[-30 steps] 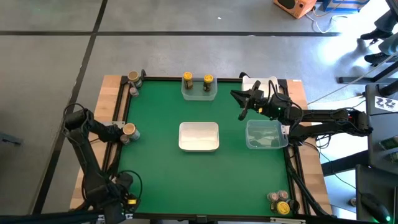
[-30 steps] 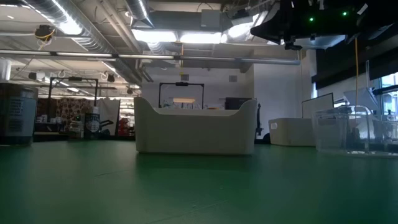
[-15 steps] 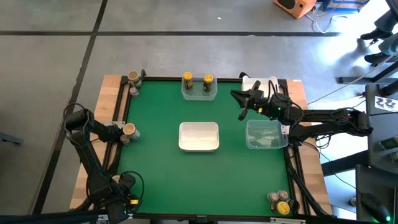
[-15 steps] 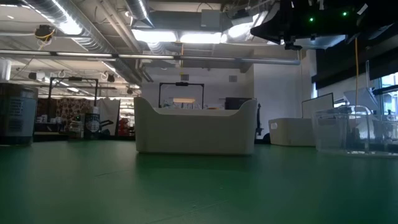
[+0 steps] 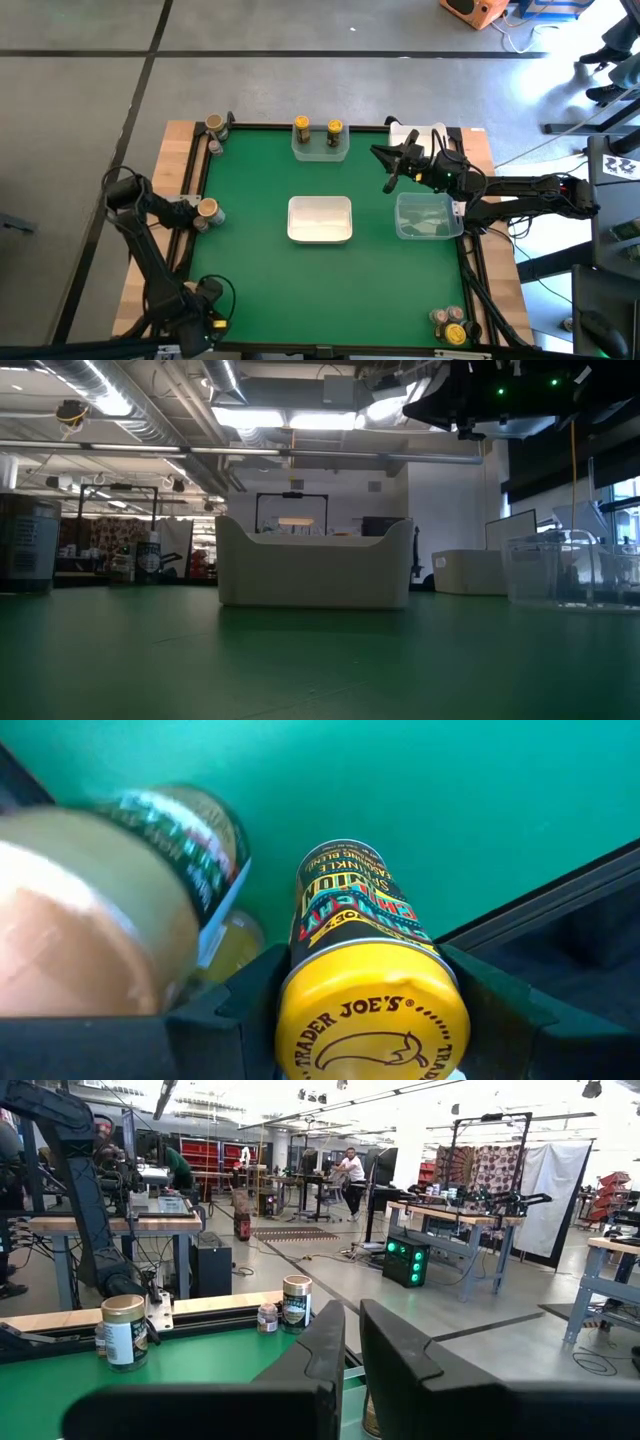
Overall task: Sort spices by type
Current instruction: Put the left yellow seasoning bottle into the top transparent bin
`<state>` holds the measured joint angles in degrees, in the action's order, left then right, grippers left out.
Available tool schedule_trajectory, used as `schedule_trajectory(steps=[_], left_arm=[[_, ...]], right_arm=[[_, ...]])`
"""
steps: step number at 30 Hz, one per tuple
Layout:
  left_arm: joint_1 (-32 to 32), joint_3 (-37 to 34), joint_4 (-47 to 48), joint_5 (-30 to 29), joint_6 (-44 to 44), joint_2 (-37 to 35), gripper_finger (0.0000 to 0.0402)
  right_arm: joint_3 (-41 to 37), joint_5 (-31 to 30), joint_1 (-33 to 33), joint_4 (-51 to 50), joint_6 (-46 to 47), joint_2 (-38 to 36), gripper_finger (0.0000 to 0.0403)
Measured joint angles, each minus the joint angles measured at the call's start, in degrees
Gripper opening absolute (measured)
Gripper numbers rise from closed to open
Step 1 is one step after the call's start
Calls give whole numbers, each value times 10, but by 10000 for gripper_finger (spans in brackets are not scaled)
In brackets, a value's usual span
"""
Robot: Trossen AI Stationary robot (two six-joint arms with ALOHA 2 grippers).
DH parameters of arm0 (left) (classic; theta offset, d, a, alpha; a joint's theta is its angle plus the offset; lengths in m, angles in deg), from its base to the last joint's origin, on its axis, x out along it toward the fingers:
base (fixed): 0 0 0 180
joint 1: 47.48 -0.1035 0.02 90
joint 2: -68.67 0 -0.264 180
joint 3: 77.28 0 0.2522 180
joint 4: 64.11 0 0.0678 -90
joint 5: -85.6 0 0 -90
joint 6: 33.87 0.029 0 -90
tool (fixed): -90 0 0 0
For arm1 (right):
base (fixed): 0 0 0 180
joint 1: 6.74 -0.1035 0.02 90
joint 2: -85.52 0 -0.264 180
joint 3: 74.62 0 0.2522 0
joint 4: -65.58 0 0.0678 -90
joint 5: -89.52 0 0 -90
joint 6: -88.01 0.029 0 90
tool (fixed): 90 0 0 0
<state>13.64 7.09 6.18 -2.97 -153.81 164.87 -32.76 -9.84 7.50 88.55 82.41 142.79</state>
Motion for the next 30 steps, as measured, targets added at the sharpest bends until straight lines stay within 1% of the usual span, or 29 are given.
schedule_trajectory(steps=[4, 7, 12, 16, 19, 23, 30], left_arm=[[-29, 0, 4, -2, 57, -5, 208], [-60, 1, 26, -2, 99, -15, 208], [-127, 6, 69, -14, 209, -35, 208], [-193, 19, 98, -32, 321, -49, 209], [-252, 35, 116, -56, 416, -52, 209], [-330, 62, 120, -74, 541, -54, 210], [-466, 131, 129, -78, 743, -54, 210]], right_arm=[[0, 0, 0, 0, 0, 0, 39], [0, 1, 0, -6, 7, 0, 39], [0, 2, 0, -8, 7, 0, 39], [0, 2, 0, -5, 7, 0, 39], [0, 3, 0, -8, 7, 0, 39], [0, 3, 0, -7, 6, 0, 39], [0, -1, 1, 3, -11, 0, 39]])
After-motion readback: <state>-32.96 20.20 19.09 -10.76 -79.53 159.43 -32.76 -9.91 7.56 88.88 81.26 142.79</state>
